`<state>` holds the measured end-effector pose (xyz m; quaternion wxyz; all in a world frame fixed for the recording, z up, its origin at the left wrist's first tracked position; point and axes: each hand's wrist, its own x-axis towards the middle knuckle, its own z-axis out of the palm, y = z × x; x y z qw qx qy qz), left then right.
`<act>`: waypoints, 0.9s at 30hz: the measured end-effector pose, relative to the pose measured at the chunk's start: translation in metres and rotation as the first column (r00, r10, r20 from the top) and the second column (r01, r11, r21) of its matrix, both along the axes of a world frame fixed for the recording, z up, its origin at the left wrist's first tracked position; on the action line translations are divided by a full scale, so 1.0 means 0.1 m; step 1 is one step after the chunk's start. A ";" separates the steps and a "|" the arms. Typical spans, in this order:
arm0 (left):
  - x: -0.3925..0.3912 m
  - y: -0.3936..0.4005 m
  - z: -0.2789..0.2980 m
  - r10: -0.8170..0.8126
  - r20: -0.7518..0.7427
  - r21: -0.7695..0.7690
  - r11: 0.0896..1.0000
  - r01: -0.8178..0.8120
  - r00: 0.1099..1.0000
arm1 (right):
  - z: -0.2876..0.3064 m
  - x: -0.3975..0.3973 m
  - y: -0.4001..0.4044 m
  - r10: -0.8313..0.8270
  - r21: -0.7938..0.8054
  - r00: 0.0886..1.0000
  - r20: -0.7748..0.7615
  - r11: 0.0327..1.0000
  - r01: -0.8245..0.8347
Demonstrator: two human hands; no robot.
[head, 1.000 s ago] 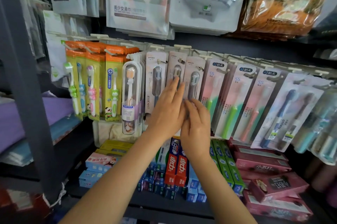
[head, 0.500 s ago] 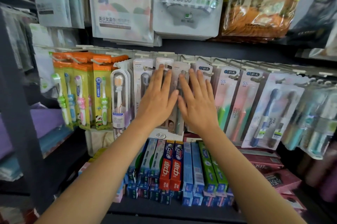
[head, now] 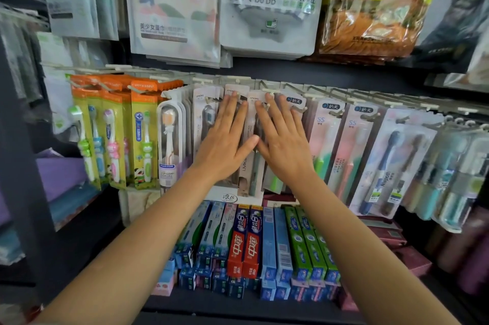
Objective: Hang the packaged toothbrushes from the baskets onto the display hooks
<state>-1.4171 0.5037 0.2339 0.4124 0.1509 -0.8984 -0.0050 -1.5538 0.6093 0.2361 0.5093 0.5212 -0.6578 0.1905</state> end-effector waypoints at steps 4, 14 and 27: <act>-0.01 -0.04 0.01 0.014 0.020 -0.016 1.000 -0.013 1.000 | 0.02 -0.04 -0.04 -0.025 -0.011 1.000 -0.016 1.000 0.025; 0.02 -0.09 -0.03 0.030 0.046 -0.066 0.997 -0.027 0.998 | 0.03 -0.11 -0.04 -0.085 -0.001 0.992 -0.096 0.996 0.085; 0.00 -0.09 -0.04 0.009 0.074 0.009 1.000 -0.009 0.997 | 0.07 -0.09 -0.08 -0.112 0.046 0.993 -0.033 0.992 0.114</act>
